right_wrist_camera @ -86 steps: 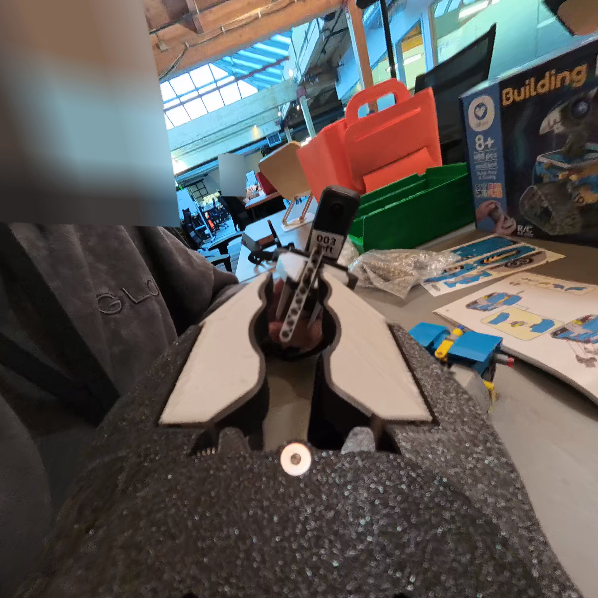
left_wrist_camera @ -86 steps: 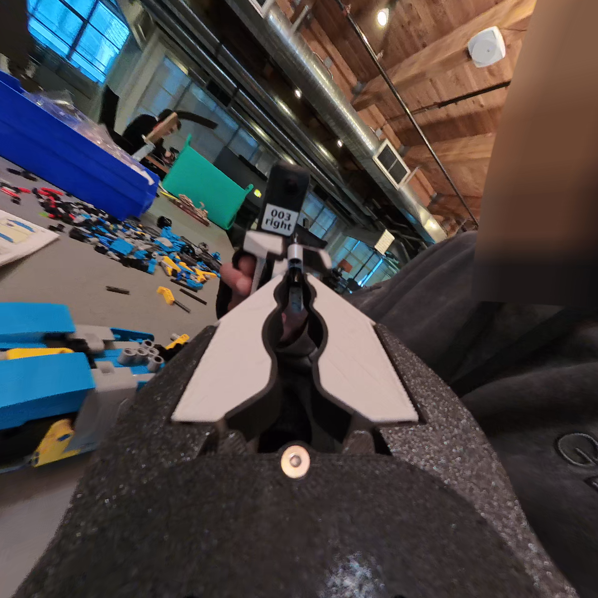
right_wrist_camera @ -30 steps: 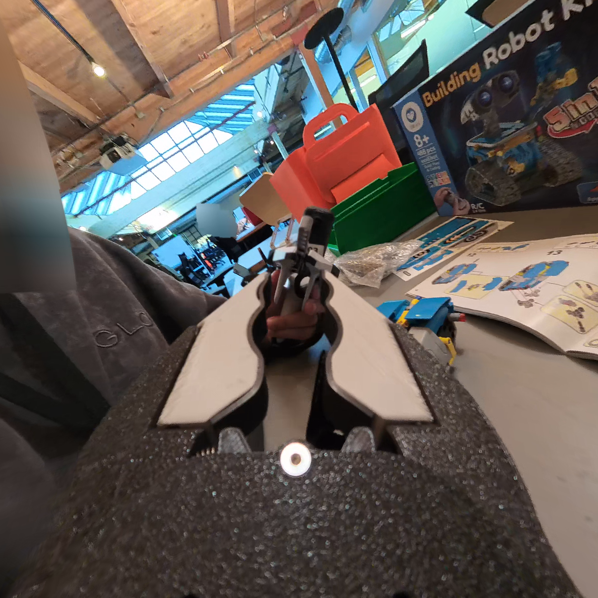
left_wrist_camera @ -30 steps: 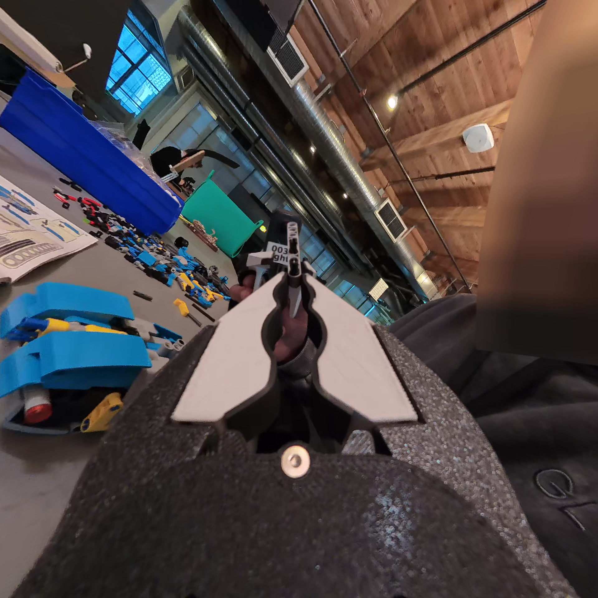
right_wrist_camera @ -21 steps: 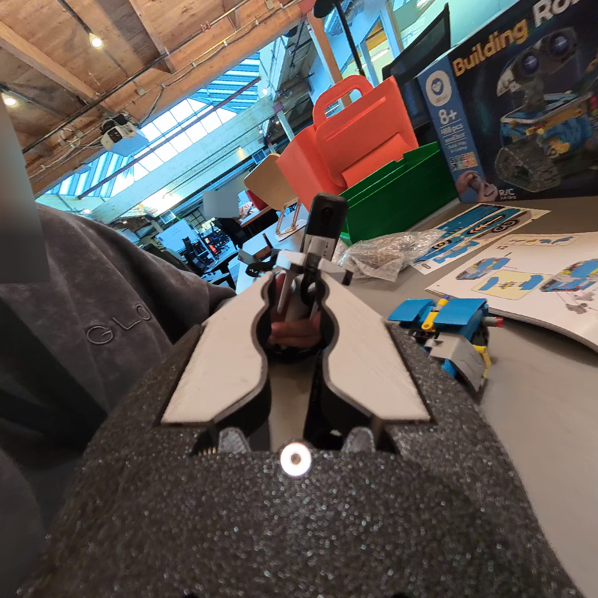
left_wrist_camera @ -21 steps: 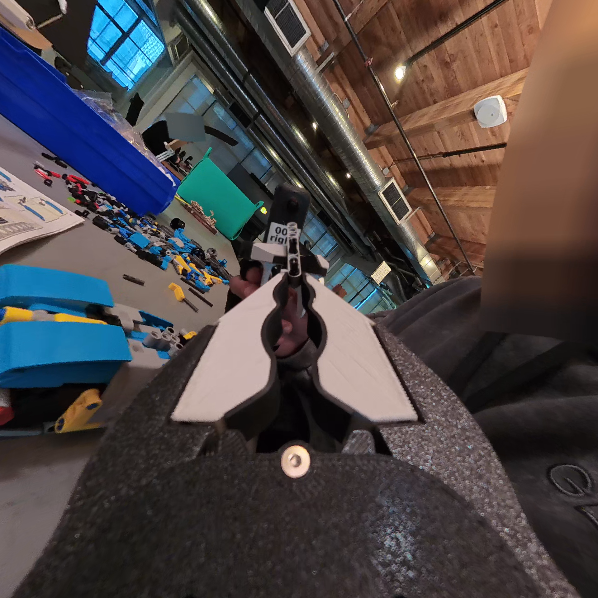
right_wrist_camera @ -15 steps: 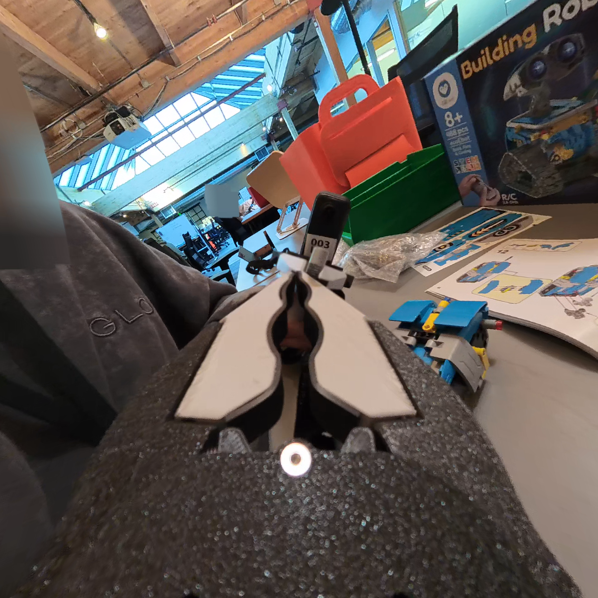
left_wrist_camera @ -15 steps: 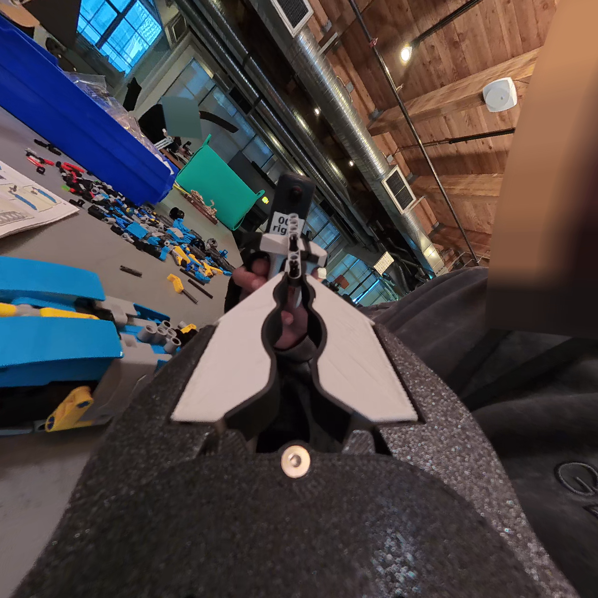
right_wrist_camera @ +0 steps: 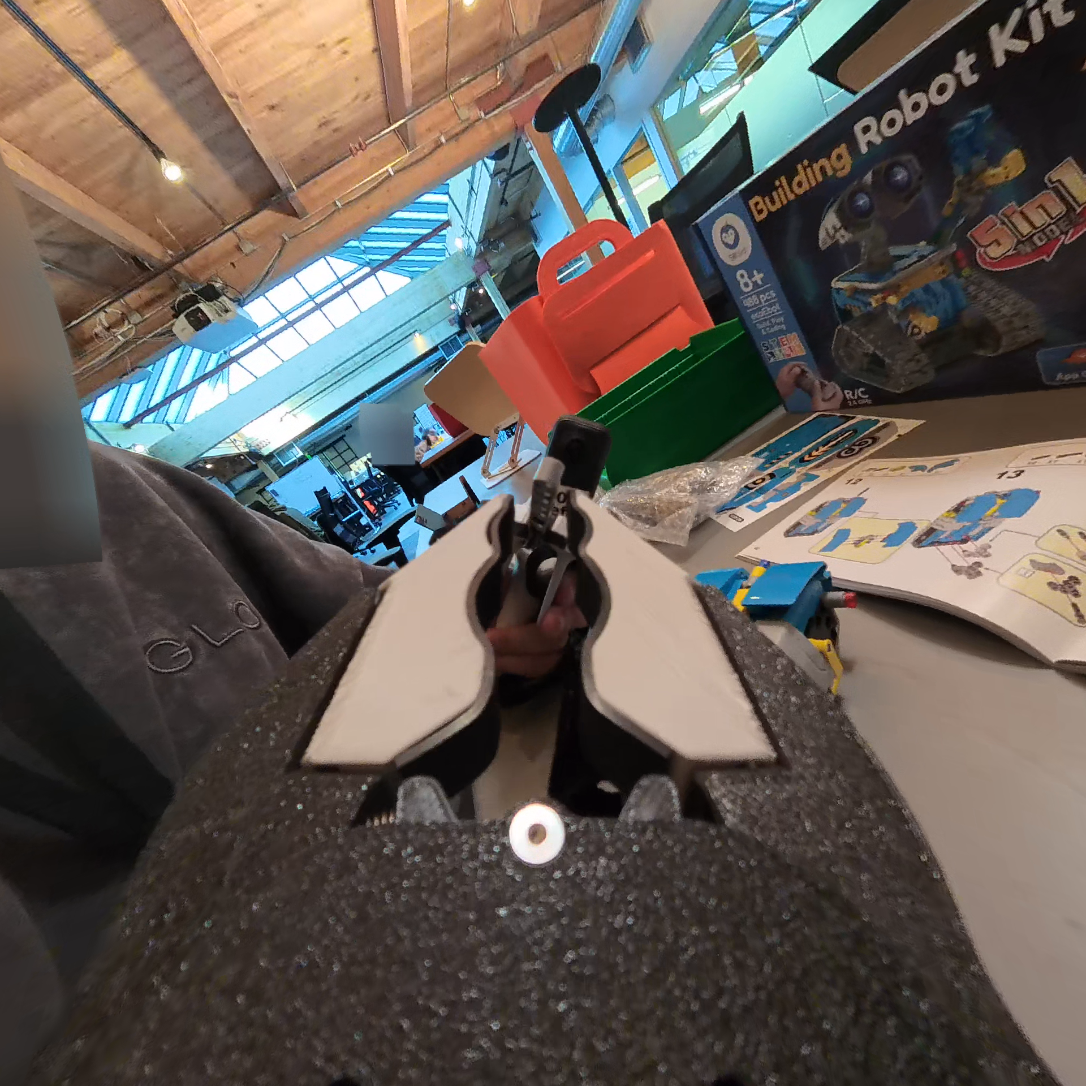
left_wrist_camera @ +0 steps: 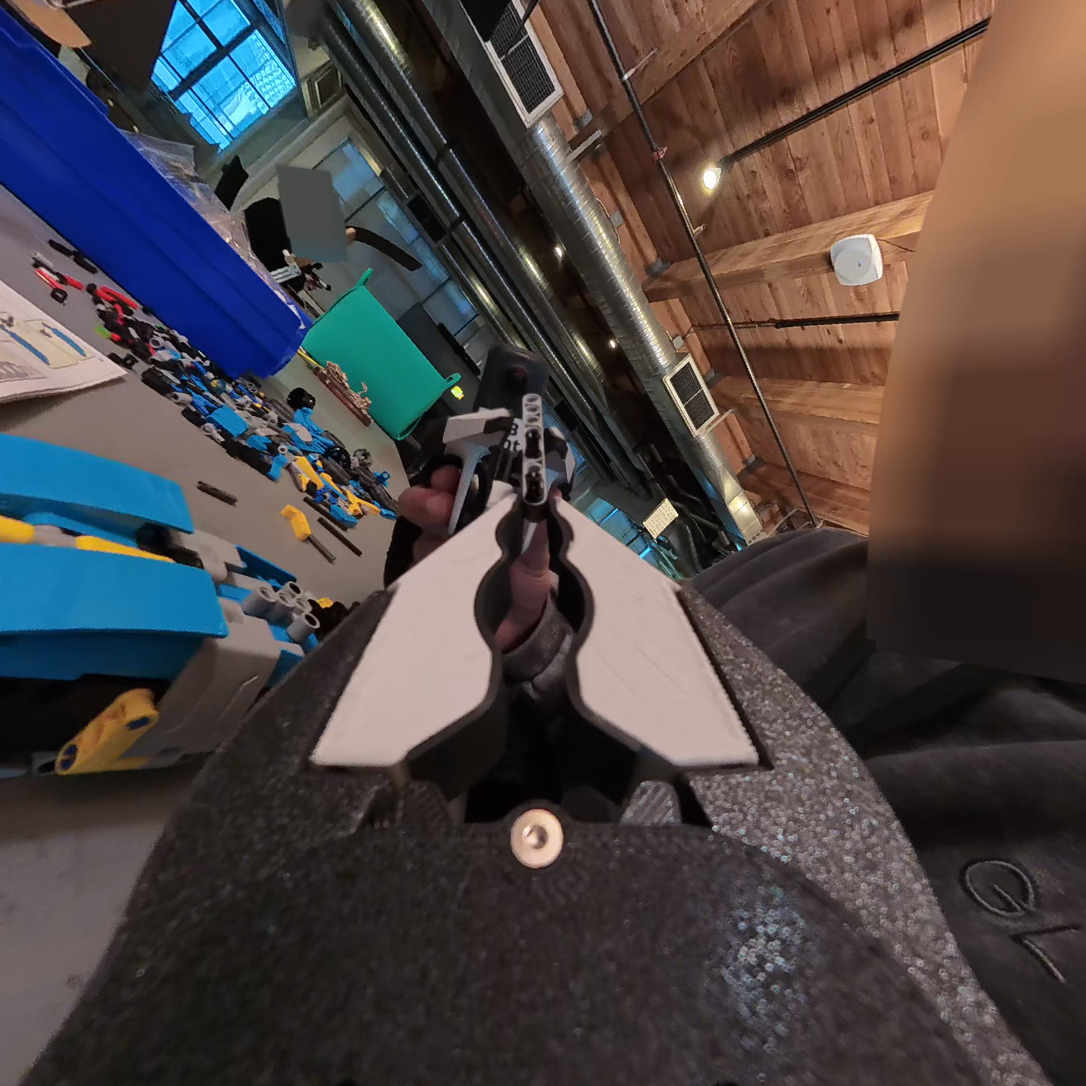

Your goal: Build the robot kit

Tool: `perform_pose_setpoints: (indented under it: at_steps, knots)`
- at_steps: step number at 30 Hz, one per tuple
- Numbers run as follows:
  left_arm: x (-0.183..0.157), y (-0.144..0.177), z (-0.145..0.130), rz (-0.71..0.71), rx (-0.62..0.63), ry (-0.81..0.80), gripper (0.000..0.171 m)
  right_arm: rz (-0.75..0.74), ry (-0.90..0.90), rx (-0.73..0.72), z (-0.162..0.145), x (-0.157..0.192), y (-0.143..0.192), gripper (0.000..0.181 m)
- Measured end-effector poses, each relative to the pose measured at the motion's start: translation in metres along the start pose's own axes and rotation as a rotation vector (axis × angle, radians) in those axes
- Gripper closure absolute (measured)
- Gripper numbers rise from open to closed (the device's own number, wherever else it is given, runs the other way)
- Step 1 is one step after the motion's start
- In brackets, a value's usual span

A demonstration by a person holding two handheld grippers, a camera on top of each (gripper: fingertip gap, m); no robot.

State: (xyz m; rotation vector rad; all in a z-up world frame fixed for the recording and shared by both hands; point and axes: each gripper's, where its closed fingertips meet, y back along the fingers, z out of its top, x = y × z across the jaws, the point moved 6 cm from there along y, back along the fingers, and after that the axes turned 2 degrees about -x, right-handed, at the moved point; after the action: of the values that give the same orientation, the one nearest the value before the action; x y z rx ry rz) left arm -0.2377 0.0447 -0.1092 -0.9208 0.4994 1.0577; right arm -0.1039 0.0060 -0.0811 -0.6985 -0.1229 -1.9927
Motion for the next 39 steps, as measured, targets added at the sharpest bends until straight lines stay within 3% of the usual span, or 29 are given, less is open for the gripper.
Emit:
perform_pose_setpoints:
  at_steps: [5,7,9,12,20,23,26,34,39]
  knots:
    - [0.002,-0.003,-0.004,0.030,0.032,-0.022,0.165,-0.028,0.019,0.037,-0.001,0.000,-0.002,0.174]
    - [0.011,0.000,-0.002,0.138,0.036,-0.064,0.162,-0.110,0.026,0.068,-0.003,-0.008,-0.001,0.174]
    - [0.021,0.004,0.001,0.252,0.057,-0.116,0.144,-0.236,0.024,0.104,-0.004,-0.020,0.002,0.174]
    - [0.022,0.009,0.008,0.341,0.059,-0.222,0.142,-0.372,0.017,0.165,-0.004,-0.037,0.011,0.174]
    - [0.014,-0.005,-0.011,0.481,0.295,-0.661,0.138,-0.138,-0.116,0.145,-0.012,-0.023,0.006,0.174]
    - [0.011,-0.008,-0.016,0.444,0.309,-0.666,0.144,-0.054,-0.135,0.114,-0.009,-0.015,0.005,0.174]
    - [0.008,-0.009,-0.017,0.426,0.329,-0.661,0.153,-0.063,-0.126,0.109,-0.009,-0.015,0.006,0.174]
    - [0.014,-0.010,-0.028,0.709,0.485,-1.197,0.152,-0.103,-0.155,0.121,-0.013,-0.022,0.009,0.174]
    - [0.017,-0.010,-0.032,0.768,0.534,-1.339,0.152,-0.094,-0.194,0.098,-0.012,-0.024,0.012,0.174]
